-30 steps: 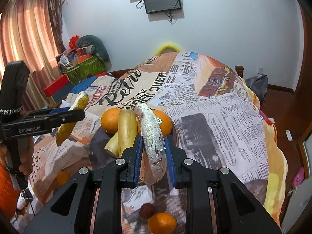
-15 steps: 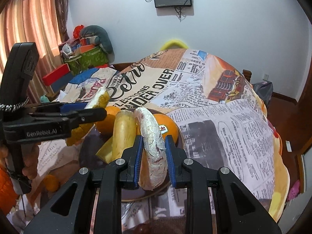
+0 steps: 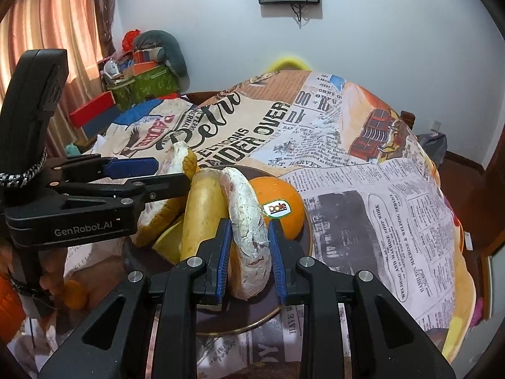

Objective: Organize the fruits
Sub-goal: 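Lower both pomelo pieces onto the plate beside the yellow fruits, then open both tools and lift them away from the plate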

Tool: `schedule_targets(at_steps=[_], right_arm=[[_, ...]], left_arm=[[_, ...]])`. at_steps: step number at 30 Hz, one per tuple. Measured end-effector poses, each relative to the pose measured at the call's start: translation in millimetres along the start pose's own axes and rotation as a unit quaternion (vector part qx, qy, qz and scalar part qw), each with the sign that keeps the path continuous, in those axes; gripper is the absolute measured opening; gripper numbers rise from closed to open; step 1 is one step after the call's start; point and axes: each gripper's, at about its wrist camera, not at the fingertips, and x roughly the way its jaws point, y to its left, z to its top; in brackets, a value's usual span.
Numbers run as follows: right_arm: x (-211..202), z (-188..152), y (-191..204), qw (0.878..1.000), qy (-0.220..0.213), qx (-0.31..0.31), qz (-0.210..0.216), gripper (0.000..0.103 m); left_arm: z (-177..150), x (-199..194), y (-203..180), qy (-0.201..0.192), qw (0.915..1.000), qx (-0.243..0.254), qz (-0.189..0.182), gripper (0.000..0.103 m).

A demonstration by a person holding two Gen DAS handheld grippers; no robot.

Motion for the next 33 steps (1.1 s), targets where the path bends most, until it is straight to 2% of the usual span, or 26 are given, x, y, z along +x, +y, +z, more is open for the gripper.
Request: schedule_targets(at_steps=[5, 16, 25, 27, 30, 33], right_arm=[[-2.9, -0.9, -1.8, 1.0, 0.004, 0.009, -0.001, 0.04], [-38.6, -2.3, 1.3, 1.0, -0.017, 0.024, -0.006, 0.04], [-80.8, -8.5, 11.6, 0.999, -0.041, 0.025, -0.017, 0.041], [-88.4, -12.3, 14.0, 0.999, -0.043, 0.026, -0.02, 0.042], [-97.4, -19.4, 16.4, 0.998, -0.045, 0.029, -0.024, 0.05], [-104.2, -28.1, 17.6, 0.998, -0.045, 0.035, -0.03, 0.051]], left_arm=[[-2.3, -7.8, -4.7, 0.0, 1.0, 0.009, 0.004, 0.055], [-7.5, -52.7, -7.9, -0.024, 0.9994, 0.018, 0.019, 0.056], [-27.1, -103.9, -8.2, -0.044, 0.9985, 0.02, 0.026, 0.064], [-32.2, -111.2, -8.2, -0.044, 0.9985, 0.02, 0.027, 0.065], [-41.7, -123.8, -6.5, -0.046, 0.9984, 0.02, 0.028, 0.067], [-50.6, -129.2, -3.1, -0.044, 0.9986, 0.013, 0.026, 0.07]])
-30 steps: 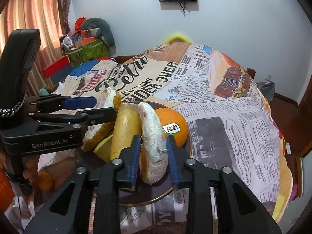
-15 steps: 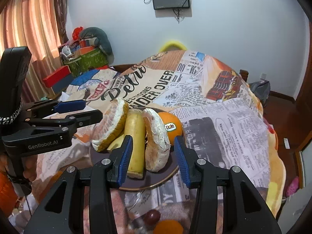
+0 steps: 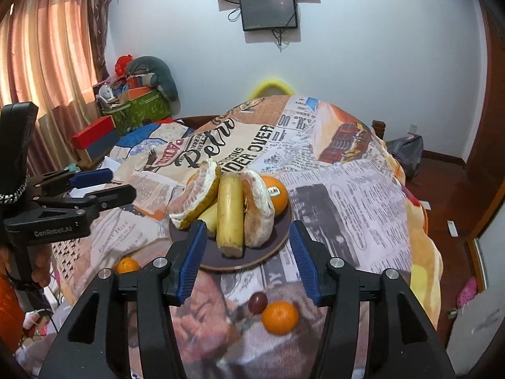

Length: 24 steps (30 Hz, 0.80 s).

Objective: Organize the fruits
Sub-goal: 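Open both tools and lift them away from the plate, then grasp a small mandarin with the left tool while the right tool grasps another mandarin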

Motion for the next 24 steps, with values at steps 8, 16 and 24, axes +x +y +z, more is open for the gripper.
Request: schedule_targets(at_steps=[8, 16, 24], right_arm=[[5.0, -27.2, -5.9, 0.999, 0.032, 0.021, -0.01, 0.051], [18.5, -55.0, -16.5, 0.997, 0.068, 0.034, -0.018, 0.051], [36.3, -72.1, -28.0, 0.994, 0.099, 0.054, -0.009, 0.051]], left_arm=[[-33.3, 9.5, 7.8, 0.045, 0.9989, -0.009, -0.003, 0.07], [-64.0, 29.1, 11.4, 0.087, 0.9961, -0.016, -0.005, 0.07], [-83.8, 45.3, 13.8, 0.115, 0.9931, -0.02, -0.01, 0.067]])
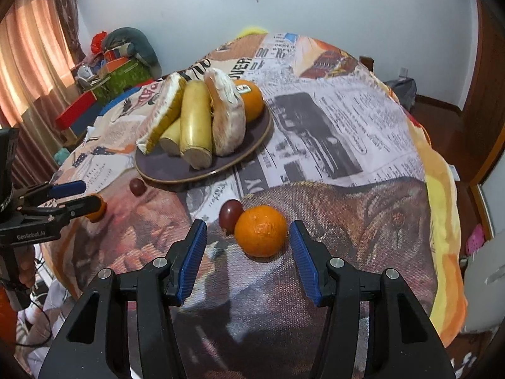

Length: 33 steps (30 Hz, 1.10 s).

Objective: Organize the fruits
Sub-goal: 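Grasp a small mandarin with the left tool while the right tool grasps another mandarin, then carry both mandarins to the plate and release them there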

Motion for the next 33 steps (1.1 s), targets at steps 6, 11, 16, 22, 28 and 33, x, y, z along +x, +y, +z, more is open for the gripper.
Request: schedule_targets(at_steps=[6, 11, 16, 22, 28, 33], right_arm=[[5.6, -3.9, -2.8, 1.0, 0.006, 0.002, -0.001, 0.047], [11.9, -4.0, -3.7, 1.0, 0.011, -0.002, -0.005, 0.035], [8.6, -4.2, -6.8, 1.0, 0.003, 0.008, -0.003, 0.035], [-2.2, 2.6, -5.7, 1.0, -0.012, 0.006, -0.001, 0.034], [-15.5, 18.8, 2.1, 0.999, -0.041, -0.003, 0.008, 0.034], [-15.4, 31.2, 9.0, 0.998, -0.056, -0.011, 0.016, 0.034]], left_arm=[[-6.1, 8.1, -1.6, 0.011, 0.9999, 0.007, -0.009, 0.052], [-5.7, 9.2, -1.7, 0.008, 0.9999, 0.008, -0.012, 0.034], [-3.8, 8.2, -2.9, 0.008, 0.9998, 0.009, -0.018, 0.034], [3.9, 0.4, -2.9, -0.005, 0.9998, 0.006, -0.018, 0.034], [24.0, -11.4, -6.2, -0.035, 0.9992, 0.012, -0.015, 0.034], [41.9, -16.7, -11.8, -0.057, 0.998, 0.014, -0.023, 0.034]])
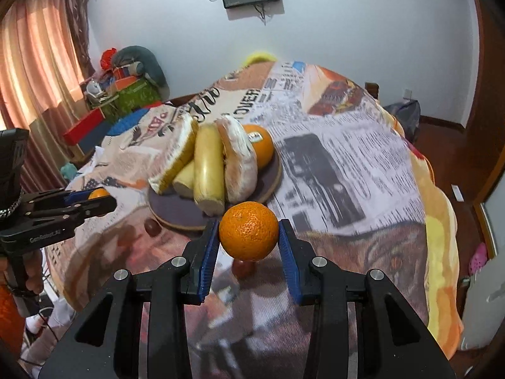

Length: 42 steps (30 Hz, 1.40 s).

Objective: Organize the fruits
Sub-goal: 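Carry both mandarins to the plate and release them there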

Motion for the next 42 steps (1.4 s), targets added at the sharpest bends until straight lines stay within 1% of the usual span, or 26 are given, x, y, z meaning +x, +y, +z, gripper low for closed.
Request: schedule_targets(at_steps=[4, 9, 17, 25, 37, 39, 42], right_arm=[[7.6, 6.3, 2.7, 1.0, -0.005, -0.001, 0.005, 0.034], [23.1, 11.1, 5.7, 1.0, -0.001, -0.002, 0.014, 0.034], [48.2, 14.3, 6.7, 1.0, 0.012, -0.003, 0.018, 0.034], [64.4, 16.1, 3.5, 0.999, 0.025, -0.002, 0.025, 0.034], [71.4, 17.7, 1.1, 0.999, 0.034, 0.002, 0.031, 0.035], [71.7, 17.7, 2.5, 0.999, 0.037, 0.0, 0.03, 0.035], [71.8, 18.2, 1.2, 0.999, 0.042, 0.006, 0.031, 0.035]], left_arm=[[11.5, 4.5, -5.3, -0.009, 0.9999, 0.004, -0.007, 0.034], [18.7, 16.5, -8.6, -0.009, 0.9999, 0.009, -0.011, 0.034], [24.9, 45.9, -7.4, 0.008, 0.9998, 0.006, -0.019, 0.034], [26.3, 72.0, -3.9, 0.026, 0.9994, -0.002, -0.023, 0.034], [27.2, 77.6, -8.7, 0.026, 0.9995, 0.008, -0.014, 0.034], [27.9, 77.5, -8.6, 0.029, 0.9994, 0.009, -0.014, 0.038], [29.0, 74.9, -9.0, 0.03, 0.9994, 0.007, -0.016, 0.039]])
